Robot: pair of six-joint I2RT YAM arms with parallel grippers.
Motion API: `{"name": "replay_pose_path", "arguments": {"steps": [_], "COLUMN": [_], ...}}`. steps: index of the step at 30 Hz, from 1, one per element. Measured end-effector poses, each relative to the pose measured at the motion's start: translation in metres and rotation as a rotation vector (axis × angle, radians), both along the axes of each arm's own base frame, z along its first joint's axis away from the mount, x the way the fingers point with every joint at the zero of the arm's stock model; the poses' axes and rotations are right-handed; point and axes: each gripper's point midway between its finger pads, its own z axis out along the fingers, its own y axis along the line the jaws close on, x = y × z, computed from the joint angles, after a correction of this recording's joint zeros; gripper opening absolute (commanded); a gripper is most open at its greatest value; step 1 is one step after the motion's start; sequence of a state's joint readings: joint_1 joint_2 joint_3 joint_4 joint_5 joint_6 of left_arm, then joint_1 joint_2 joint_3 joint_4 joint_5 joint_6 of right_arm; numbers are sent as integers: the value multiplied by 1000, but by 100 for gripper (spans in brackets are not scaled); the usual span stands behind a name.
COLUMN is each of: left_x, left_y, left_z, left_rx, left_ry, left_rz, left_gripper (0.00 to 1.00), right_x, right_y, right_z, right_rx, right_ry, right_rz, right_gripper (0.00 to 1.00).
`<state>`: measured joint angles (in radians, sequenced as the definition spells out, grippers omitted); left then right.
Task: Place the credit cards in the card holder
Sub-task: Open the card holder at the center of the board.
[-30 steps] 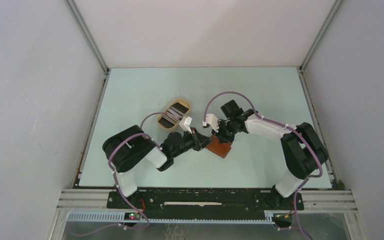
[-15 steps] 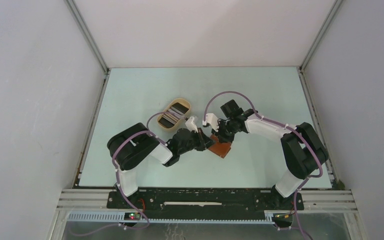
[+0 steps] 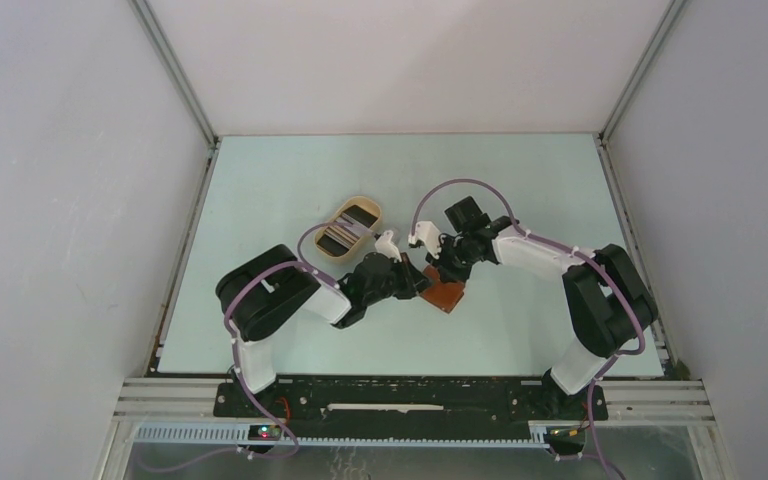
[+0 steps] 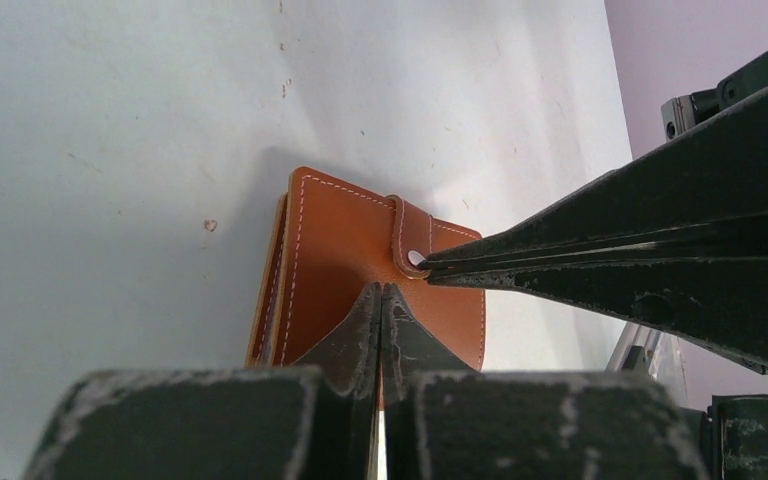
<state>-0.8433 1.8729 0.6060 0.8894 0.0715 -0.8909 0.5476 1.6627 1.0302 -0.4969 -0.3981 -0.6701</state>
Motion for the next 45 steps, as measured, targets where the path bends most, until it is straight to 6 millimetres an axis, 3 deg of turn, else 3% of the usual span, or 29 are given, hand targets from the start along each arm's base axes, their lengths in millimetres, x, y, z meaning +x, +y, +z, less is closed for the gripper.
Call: {"name": "replay_pose_path", "arguments": {"steps": [25,29,33,38,45], "left_x": [8,5,-4,-13,-22], "left_y": [-3,0,9,20,22], "left_z": [0,1,5,26,48], "left_rx": [32,17,13,-22,-124], "left_ry": [-1,-21,-51,-105,-139], "left_rz": [38,32,13,9,2], "left_gripper": [1,8,29,44,61], "right_x": [27,28,27,29,23], "right_y": [-17,-18,-18,-15,-14], "right_z": [15,17,21,32,46], "right_rx": [83,113,158,223,322], "right_ry": [14,35,72,114,197], "right_rz": [-186,-208,-226,-243,-270], "right_gripper": [0,0,0,0,0]}}
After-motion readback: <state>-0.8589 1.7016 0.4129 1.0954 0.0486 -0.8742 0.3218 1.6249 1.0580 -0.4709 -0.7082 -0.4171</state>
